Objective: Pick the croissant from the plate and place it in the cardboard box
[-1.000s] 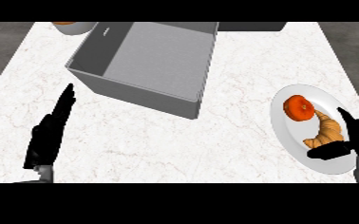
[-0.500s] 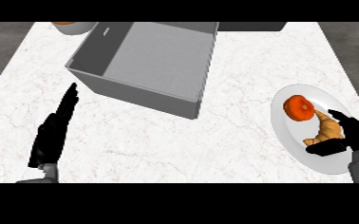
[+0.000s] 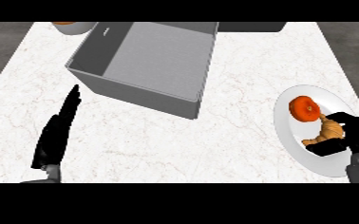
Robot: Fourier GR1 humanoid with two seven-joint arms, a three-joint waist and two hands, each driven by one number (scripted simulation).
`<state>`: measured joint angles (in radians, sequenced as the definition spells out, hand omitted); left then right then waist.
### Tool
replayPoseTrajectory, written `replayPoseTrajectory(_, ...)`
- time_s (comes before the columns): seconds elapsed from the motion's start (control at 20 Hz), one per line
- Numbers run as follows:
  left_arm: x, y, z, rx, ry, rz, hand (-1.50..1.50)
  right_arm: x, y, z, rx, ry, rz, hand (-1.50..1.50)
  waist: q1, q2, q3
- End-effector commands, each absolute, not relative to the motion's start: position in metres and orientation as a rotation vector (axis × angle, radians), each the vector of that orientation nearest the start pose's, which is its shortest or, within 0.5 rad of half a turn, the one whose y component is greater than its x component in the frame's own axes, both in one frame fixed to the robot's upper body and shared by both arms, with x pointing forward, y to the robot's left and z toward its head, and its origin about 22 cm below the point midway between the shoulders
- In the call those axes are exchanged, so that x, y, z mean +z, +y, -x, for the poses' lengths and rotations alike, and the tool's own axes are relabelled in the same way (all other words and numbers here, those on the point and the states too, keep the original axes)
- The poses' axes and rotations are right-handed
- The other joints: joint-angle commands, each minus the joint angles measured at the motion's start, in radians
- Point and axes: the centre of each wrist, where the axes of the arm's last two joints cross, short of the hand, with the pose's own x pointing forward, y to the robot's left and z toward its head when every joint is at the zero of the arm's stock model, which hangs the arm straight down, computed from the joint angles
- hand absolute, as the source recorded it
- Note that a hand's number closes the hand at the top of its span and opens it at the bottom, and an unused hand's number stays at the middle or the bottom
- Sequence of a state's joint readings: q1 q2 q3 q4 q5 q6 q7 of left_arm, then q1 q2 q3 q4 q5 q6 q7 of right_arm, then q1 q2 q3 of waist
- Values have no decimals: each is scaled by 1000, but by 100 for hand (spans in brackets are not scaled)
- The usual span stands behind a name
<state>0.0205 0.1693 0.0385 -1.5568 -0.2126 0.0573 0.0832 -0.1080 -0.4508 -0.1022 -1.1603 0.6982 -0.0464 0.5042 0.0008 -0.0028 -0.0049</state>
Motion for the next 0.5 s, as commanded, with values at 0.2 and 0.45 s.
replayPoseTrajectory(0.2, 13, 263, -249, -231, -1478, -340, 0, 30, -348, -310, 800, -893, 1108, 150, 56, 13, 7)
replayPoseTrajectory(0.45, 23, 246, -262, -327, -1539, -259, 0, 80, -287, -353, 1239, -1243, 1002, 150, 198, 48, 9)
